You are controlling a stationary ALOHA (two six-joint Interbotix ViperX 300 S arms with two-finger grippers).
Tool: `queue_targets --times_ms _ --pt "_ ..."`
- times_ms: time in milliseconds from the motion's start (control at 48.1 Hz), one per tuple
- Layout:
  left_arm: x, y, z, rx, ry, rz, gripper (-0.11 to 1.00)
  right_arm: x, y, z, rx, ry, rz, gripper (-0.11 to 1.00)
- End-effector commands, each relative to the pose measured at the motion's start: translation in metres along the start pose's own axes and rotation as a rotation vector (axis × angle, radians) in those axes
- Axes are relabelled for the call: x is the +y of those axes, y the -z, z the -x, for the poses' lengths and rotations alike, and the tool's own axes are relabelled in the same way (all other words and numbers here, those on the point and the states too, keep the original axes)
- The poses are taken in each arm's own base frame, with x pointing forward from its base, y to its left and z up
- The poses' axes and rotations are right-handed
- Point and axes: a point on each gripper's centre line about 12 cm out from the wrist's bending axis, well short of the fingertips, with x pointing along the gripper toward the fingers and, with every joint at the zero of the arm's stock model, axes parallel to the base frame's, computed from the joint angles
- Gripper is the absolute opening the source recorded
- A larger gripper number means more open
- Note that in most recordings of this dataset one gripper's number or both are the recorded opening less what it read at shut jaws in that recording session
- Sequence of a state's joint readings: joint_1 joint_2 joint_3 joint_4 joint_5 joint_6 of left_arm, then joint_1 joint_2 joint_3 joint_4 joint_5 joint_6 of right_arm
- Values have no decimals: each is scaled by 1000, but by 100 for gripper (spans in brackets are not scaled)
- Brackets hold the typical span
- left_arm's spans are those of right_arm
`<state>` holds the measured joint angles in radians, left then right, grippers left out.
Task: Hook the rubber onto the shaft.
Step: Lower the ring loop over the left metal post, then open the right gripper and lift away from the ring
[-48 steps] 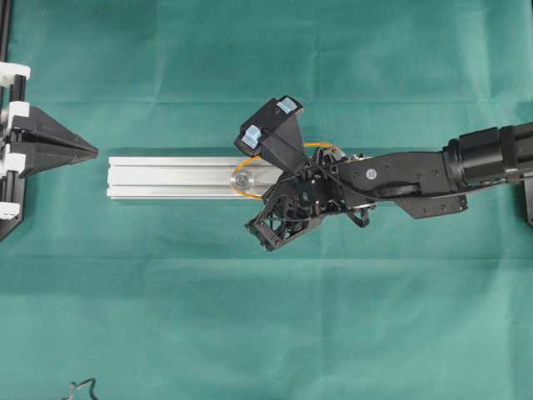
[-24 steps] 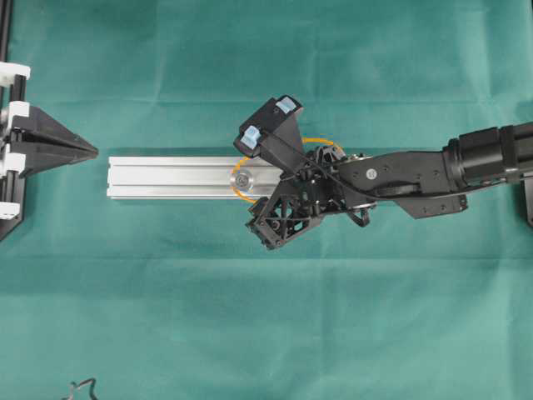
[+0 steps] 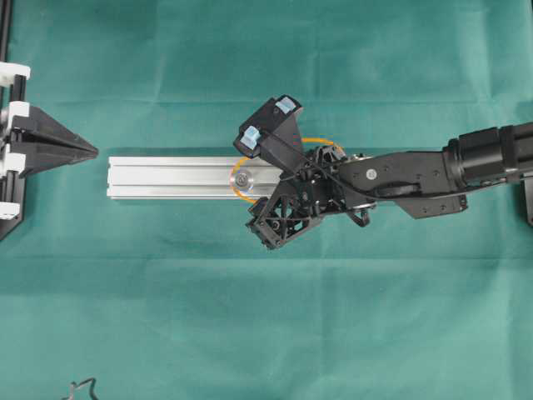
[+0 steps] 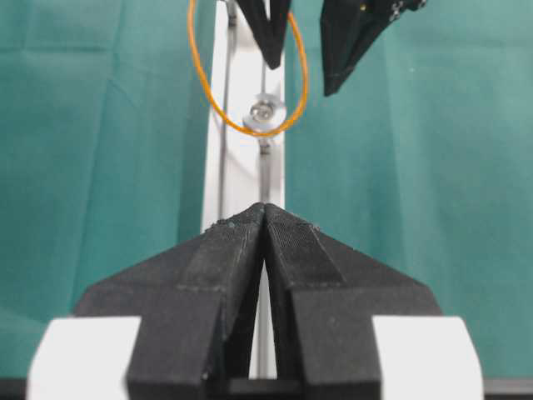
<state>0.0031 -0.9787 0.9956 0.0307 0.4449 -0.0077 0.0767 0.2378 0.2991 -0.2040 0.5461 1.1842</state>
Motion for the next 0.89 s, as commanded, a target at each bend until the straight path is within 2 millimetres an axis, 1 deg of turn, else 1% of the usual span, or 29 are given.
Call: queue_targets --times_ms 0,104,374,624,874 --pt "1 -12 2 -32 -2 0 0 10 -8 20 -32 -50 3 87" --pt "1 -12 2 -32 -2 0 0 12 -10 26 -40 -62 16 87" --pt "0 -12 2 -32 -1 -1 0 16 -17 50 -66 -91 36 87" --pt "0 -12 3 -34 -1 -1 0 20 -23 78 -94 -121 71 87" --pt "1 -13 3 -35 -3 -2 0 19 -27 110 -118 -138 87 87"
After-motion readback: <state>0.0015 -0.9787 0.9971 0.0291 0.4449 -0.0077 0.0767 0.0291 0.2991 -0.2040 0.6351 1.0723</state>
